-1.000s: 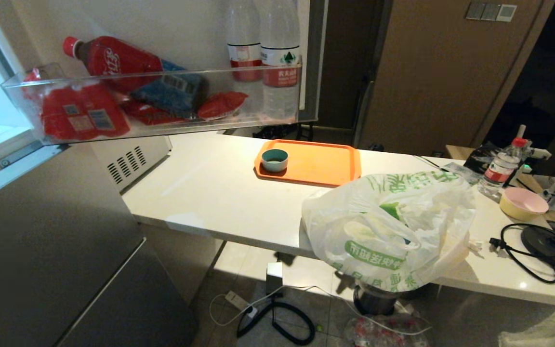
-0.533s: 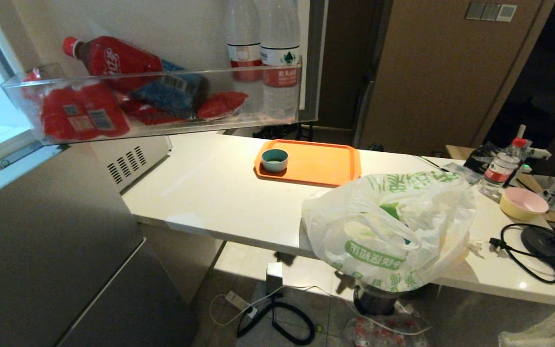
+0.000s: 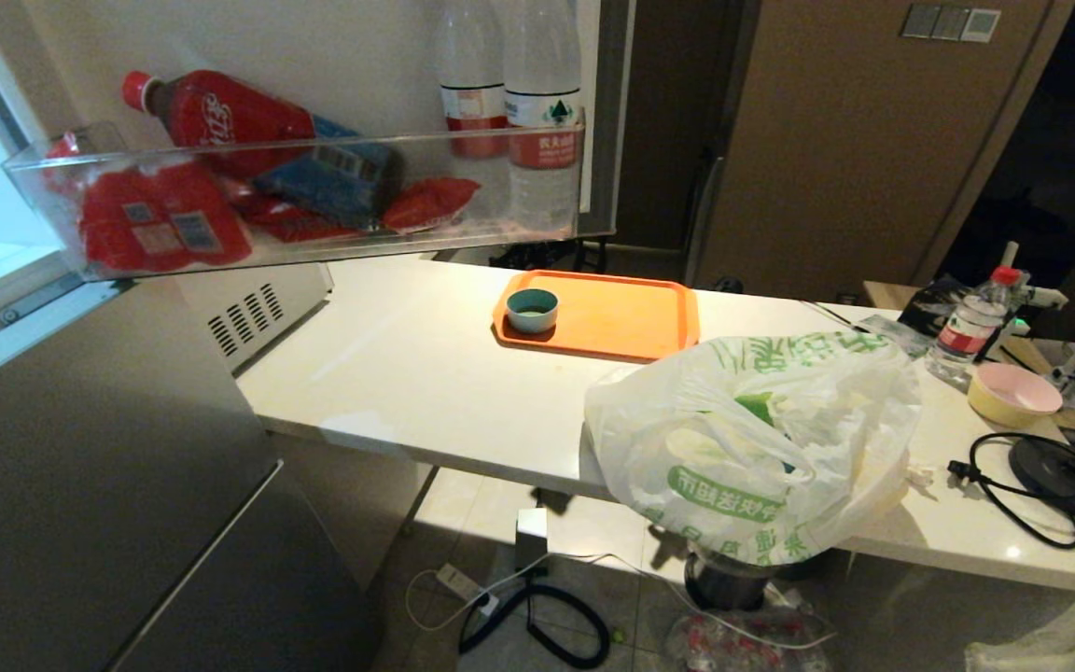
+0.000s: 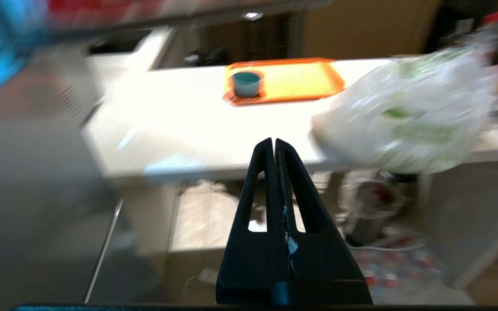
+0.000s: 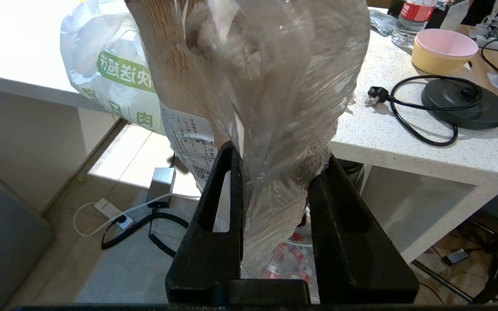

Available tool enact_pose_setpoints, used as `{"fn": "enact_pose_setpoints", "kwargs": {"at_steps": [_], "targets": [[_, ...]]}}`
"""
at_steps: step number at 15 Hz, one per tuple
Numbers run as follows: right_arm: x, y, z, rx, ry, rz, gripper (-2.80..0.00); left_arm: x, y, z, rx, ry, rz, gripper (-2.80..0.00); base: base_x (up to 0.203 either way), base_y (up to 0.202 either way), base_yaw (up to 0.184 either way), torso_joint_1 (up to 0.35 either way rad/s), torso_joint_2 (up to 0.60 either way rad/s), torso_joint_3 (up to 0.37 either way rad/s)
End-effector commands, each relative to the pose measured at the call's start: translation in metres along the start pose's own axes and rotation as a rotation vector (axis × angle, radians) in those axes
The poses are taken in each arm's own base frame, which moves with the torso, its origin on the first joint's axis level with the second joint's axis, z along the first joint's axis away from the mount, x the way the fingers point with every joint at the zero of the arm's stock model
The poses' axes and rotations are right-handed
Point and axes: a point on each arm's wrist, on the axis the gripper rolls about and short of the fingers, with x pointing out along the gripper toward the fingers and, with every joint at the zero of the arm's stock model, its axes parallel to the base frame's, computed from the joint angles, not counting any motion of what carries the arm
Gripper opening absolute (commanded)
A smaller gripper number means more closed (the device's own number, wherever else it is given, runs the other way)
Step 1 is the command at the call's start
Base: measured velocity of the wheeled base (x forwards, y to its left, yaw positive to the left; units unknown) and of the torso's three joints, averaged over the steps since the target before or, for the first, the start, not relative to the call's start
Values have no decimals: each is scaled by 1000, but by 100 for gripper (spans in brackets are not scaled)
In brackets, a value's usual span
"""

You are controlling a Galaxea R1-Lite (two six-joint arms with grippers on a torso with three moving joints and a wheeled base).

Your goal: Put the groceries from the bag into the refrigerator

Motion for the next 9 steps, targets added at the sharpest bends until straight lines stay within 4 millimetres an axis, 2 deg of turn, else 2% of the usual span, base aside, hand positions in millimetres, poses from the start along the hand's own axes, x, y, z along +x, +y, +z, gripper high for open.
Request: {"fn": "enact_pose_setpoints", "kwargs": {"at_steps": [1,4,6,9], "targets": [[0,0,0,0,1,1,-280,60,15,38,-30,99,-69,-280,0,0,0,0,0,0],[0,0,0,0,1,0,-280,113,27,77,-21,46,-139,-280,0,0,0,0,0,0],[0,0,0,0,1,0,-280,138,27,101,-14,-7,-197,-280,0,0,0,0,0,0],[0,0,0,0,1,1,-280,170,16,111,-31,-11,-271,-280,0,0,0,0,0,0]]}}
